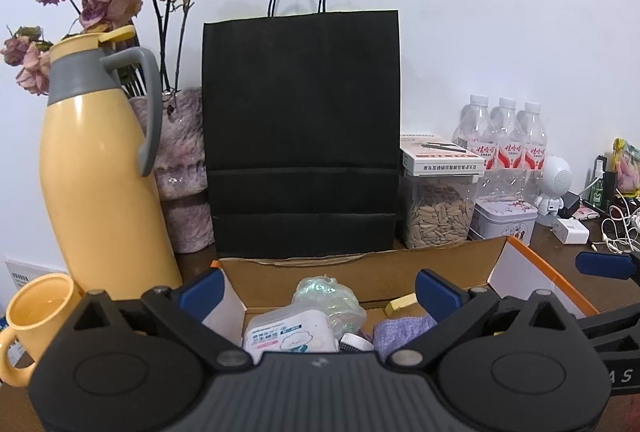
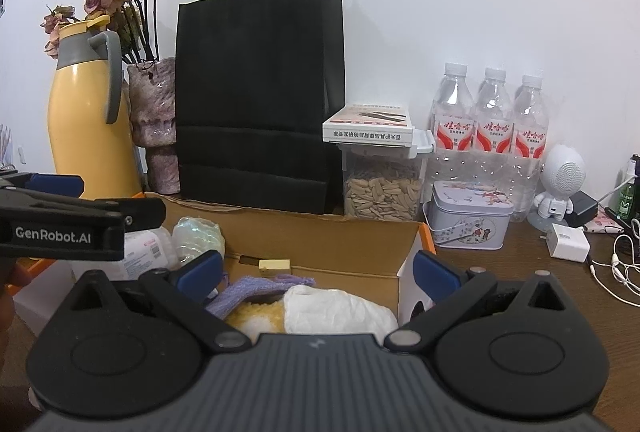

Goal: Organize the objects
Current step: 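Move both grippers back over the remaining items on the table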

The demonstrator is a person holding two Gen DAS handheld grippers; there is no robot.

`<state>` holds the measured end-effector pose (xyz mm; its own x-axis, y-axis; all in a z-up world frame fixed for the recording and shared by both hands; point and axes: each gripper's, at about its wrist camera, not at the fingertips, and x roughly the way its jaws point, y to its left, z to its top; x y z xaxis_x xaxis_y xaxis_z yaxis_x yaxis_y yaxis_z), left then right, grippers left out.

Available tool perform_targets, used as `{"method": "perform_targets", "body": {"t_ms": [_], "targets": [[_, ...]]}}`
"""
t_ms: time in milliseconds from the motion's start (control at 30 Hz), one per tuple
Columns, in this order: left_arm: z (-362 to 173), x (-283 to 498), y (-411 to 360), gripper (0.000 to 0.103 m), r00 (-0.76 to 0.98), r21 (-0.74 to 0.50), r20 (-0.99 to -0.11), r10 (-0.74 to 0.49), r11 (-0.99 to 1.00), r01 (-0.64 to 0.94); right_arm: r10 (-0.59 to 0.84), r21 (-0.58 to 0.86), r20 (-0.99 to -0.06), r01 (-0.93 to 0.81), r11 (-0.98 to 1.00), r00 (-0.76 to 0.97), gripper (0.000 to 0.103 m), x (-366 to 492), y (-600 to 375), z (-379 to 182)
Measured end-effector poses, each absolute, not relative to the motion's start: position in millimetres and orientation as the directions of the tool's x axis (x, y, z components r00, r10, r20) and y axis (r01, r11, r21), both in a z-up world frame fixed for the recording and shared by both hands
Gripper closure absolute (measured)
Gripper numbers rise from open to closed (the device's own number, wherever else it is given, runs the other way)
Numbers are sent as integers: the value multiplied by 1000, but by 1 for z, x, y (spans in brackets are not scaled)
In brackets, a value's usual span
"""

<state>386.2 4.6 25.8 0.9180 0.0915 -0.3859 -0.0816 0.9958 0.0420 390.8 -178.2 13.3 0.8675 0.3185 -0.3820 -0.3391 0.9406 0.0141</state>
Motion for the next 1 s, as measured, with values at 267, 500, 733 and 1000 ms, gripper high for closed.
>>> {"method": "perform_targets", "body": {"t_ms": [267, 500, 733, 1000], "targets": [[28, 364, 4, 1, 920, 37, -380, 91, 996, -83, 314, 7, -386, -337, 941, 868, 0, 371, -178, 15], [28, 337, 6, 1, 918, 24, -387, 89, 996, -86, 311, 15, -401, -334, 943, 862, 0, 347, -177, 14], [29, 308, 14, 1, 914, 8, -396, 92, 995, -97, 305, 21, -413, -325, 945, 858, 0, 320, -174, 14], [21, 280, 18, 1, 901, 14, -422, 99, 995, -102, 289, 30, -444, -309, 951, 848, 0, 295, -176, 6]]}}
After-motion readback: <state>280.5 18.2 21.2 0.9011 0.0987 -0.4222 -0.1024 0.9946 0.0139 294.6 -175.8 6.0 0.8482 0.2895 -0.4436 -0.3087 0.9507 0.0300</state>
